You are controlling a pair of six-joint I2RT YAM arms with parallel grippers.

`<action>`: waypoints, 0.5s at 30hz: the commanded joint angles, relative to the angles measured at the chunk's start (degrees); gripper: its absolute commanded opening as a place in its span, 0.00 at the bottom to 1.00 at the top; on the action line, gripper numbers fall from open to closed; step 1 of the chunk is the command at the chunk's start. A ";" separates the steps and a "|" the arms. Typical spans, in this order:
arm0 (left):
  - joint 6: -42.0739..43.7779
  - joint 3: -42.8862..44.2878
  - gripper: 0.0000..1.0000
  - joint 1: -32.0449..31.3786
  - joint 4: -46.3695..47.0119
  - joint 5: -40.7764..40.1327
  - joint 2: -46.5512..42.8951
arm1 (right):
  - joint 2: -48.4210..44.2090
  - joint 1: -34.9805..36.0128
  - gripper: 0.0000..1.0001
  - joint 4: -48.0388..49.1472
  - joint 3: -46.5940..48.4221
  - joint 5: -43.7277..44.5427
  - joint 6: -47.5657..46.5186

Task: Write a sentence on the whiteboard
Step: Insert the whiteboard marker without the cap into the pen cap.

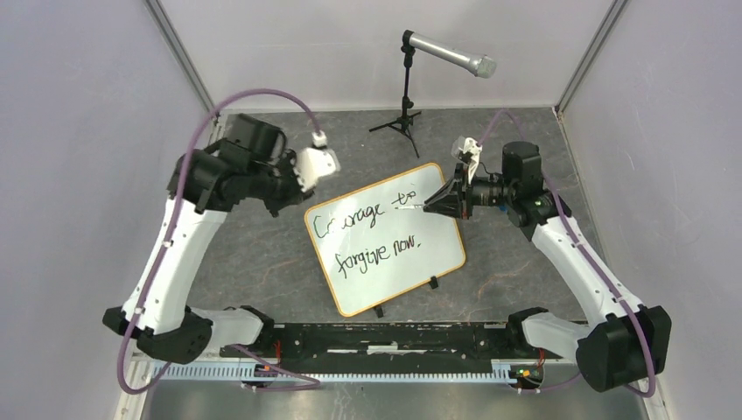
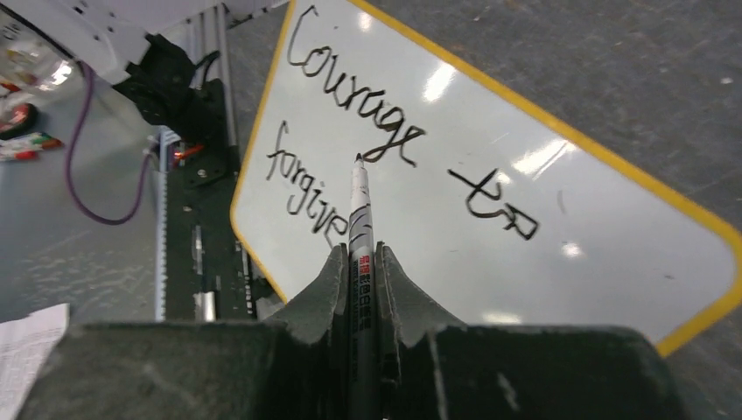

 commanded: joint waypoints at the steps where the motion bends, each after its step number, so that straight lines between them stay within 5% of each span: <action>1: 1.50 2.06 0.02 -14.81 -9.35 -14.53 3.03 | -2.70 -0.24 0.00 15.34 -7.30 -7.91 16.48; 7: -3.67 5.58 0.02 -28.03 -11.93 -20.85 8.03 | -4.00 -0.15 0.00 42.14 -17.27 -9.88 38.73; 12: -6.12 8.44 0.02 -31.77 -12.41 -19.01 12.02 | -2.00 0.88 0.00 91.09 -27.59 -8.73 75.70; 15: -6.08 9.54 0.02 -33.35 -12.34 -18.87 13.50 | -0.31 2.67 0.00 94.85 -26.85 -8.88 78.95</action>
